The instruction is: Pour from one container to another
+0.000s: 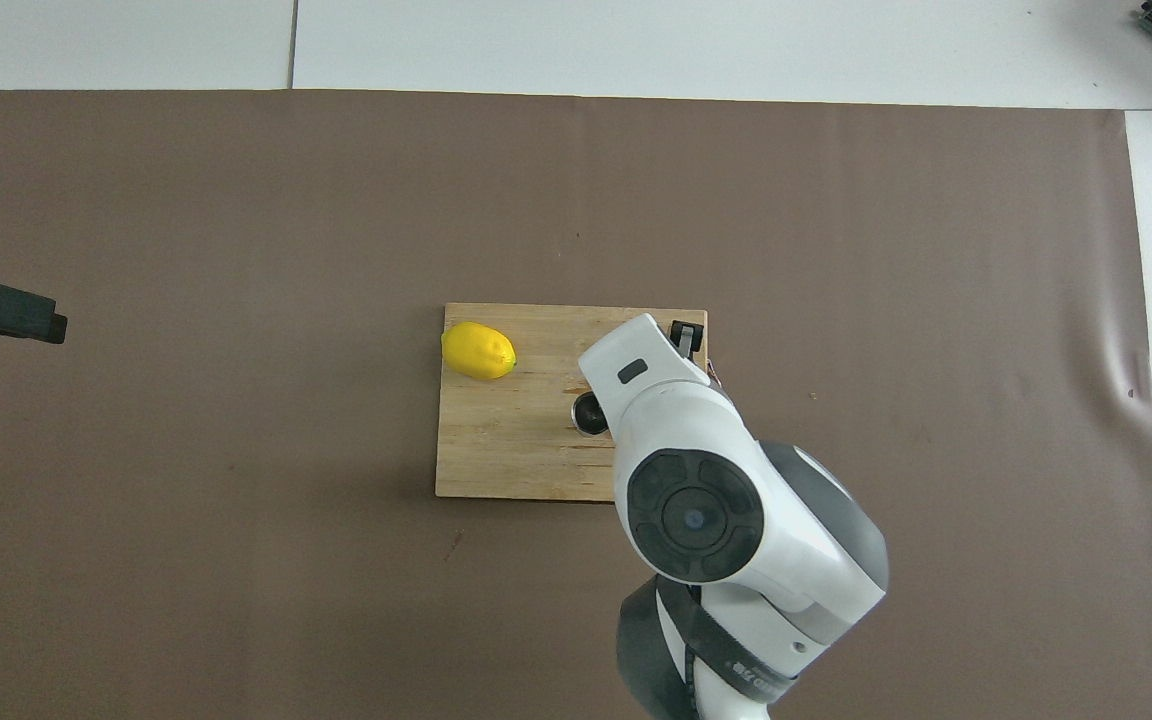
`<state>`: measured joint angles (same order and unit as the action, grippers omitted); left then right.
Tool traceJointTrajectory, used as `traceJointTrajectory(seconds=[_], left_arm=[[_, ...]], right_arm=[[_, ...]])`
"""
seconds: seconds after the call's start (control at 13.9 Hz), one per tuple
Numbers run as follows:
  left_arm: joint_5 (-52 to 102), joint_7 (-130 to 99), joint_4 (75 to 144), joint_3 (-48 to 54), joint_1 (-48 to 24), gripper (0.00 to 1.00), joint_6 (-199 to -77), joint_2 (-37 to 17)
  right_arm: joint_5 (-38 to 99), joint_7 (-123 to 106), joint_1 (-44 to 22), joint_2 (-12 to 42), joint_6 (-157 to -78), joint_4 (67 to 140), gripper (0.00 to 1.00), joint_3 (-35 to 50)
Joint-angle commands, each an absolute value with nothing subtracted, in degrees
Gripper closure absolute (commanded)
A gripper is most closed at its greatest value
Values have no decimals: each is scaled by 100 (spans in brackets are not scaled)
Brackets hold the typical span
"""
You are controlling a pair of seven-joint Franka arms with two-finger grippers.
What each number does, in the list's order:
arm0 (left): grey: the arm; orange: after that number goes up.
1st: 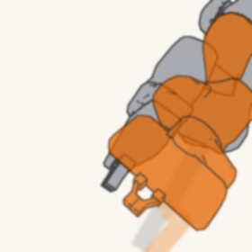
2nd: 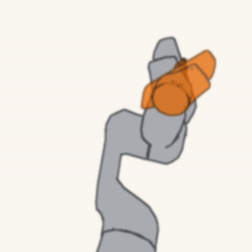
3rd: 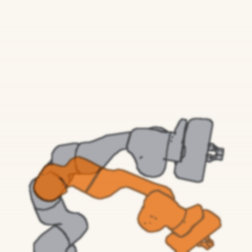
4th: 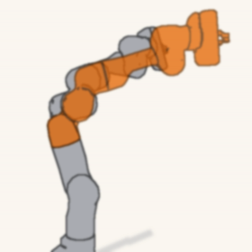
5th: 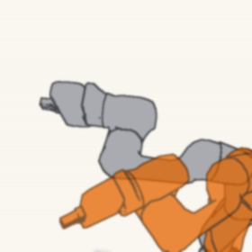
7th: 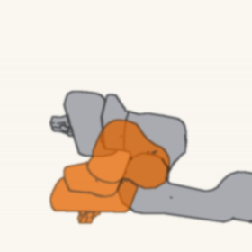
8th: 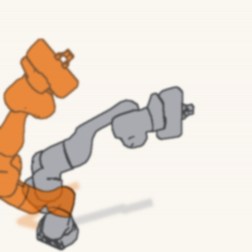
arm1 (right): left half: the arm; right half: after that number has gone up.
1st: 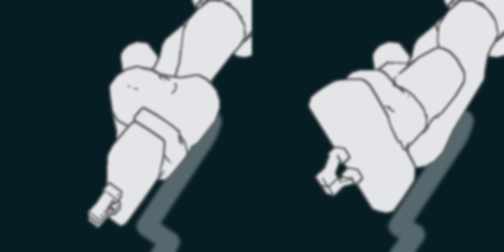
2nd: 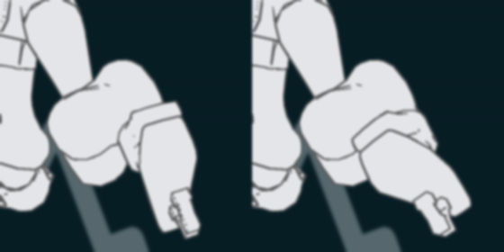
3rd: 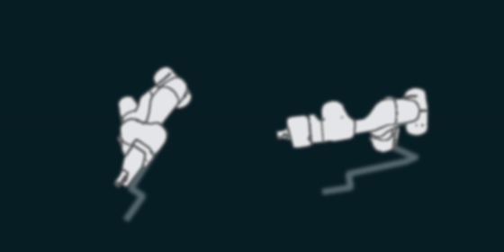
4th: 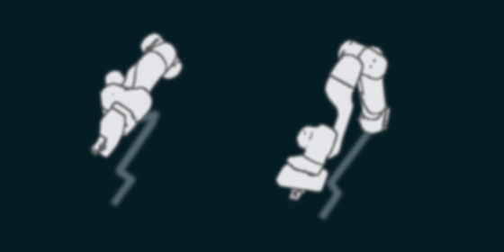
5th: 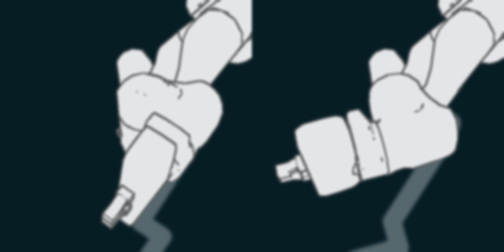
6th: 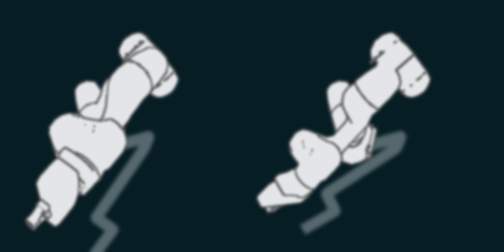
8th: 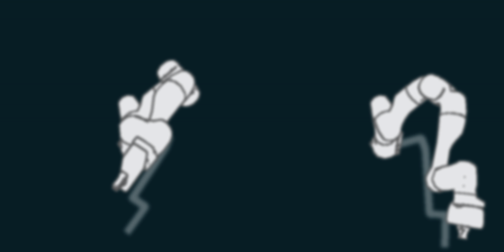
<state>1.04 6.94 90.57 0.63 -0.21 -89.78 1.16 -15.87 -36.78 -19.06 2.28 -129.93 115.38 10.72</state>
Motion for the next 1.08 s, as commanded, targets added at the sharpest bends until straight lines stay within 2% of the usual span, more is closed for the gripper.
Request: traceJointTrajectory(seconds=[0.0,0.65,1.01], left_arm=[[88,729,9246,97,35,0,-8982,281],[88,729,9246,97,35,0,-8982,281],[88,729,9246,97,35,0,-8982,281]], right_arm=[[-777,-4435,-1495,167,-13306,11725,65,1116],[2027,-8591,323,570,-13562,12059,64,1116],[2628,-10167,957,1010,-13553,12190,63,1107]])
